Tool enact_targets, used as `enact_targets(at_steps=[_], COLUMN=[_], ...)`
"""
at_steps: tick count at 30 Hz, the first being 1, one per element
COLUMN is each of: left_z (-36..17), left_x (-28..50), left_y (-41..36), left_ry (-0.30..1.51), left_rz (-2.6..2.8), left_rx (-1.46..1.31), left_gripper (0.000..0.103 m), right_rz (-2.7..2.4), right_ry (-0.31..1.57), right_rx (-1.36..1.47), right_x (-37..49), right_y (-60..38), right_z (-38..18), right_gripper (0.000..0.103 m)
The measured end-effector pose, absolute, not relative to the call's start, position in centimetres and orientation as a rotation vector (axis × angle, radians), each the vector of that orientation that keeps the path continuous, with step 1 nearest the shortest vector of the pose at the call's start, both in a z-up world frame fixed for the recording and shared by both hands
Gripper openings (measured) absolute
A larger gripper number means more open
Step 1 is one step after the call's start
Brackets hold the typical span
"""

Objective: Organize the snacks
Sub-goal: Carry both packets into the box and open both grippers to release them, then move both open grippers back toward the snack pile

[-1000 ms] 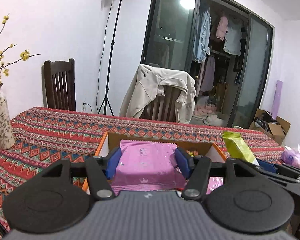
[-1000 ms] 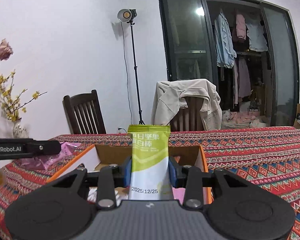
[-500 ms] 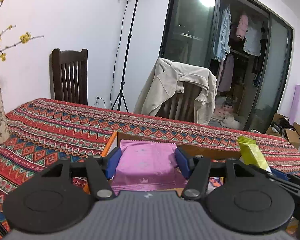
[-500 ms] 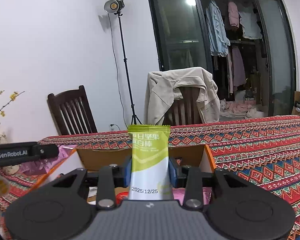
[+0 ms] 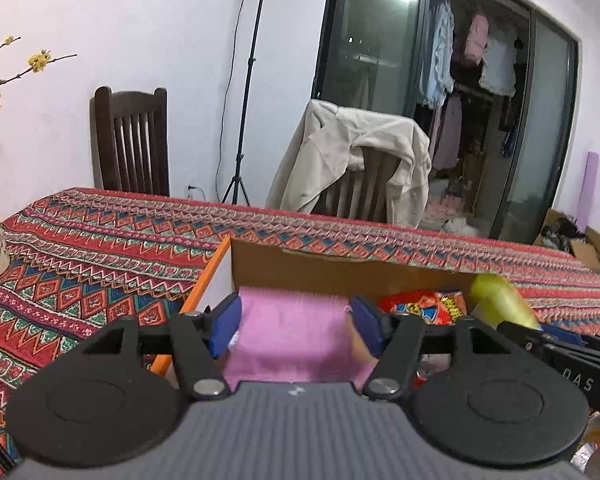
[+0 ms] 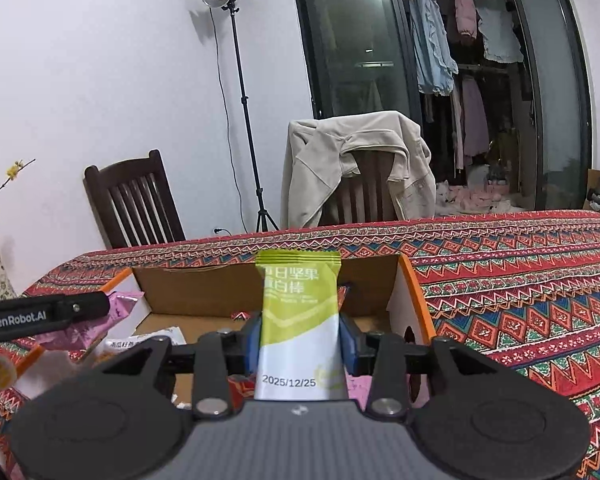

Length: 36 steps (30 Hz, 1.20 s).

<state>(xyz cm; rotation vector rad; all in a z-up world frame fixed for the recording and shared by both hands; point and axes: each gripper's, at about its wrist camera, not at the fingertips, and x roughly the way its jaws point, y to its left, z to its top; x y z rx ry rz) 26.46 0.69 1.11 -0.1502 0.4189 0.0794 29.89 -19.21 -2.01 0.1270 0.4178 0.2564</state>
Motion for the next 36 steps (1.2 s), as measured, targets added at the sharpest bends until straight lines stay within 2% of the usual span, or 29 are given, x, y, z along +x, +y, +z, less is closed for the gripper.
enact_targets(at_steps=[1,2,3,4,10,21,29,36], left_z=[1.2,1.3,1.4,1.5,1.7,3.6,6.6,6.2], left_x=[26.3,26.1,25.8,25.5,25.4,23.8,19.6,15.6], left_y=[0.8,0.9,0.9,0.9,1.2,0.9,1.4,1.9], left_ry=[0.412,0.401,0.382,0.365,0.366,0.343,0.321,0.327], left_rz=[0.077,0.083,0.089,0.093,0.094,0.100,0.072,0.073], left_rx=[-0.156,-0.163,-0.167,-0.167,-0.189,-0.183,-0.225,-0.166], left_gripper=[0.090,0.098,0.103,0.103,0.103,0.103,0.103,0.103], right_rz=[0.263,0.263,0.260,0.258,0.259,0.269,0.276,0.306], right_ry=[0.422,0.416,0.407,0.396,0.378,0.366,0.324,0.347], right_rx=[0.130,0.137,0.136,0.131,0.141,0.124,0.106,0.087], right_x=[29.9,29.7,29.6,29.4,28.7,27.3,23.8,20.4], right_y=[-19.2,-19.3,-19.3,-19.2,-19.4,-19.6,-20.4,-21.8], right_z=[-2.0,-2.0,-1.9,-1.9,-1.7,-0.8,1.6,1.5], right_gripper=[0.053,0.067,0.080,0.088,0.103,0.103,0.103,0.103])
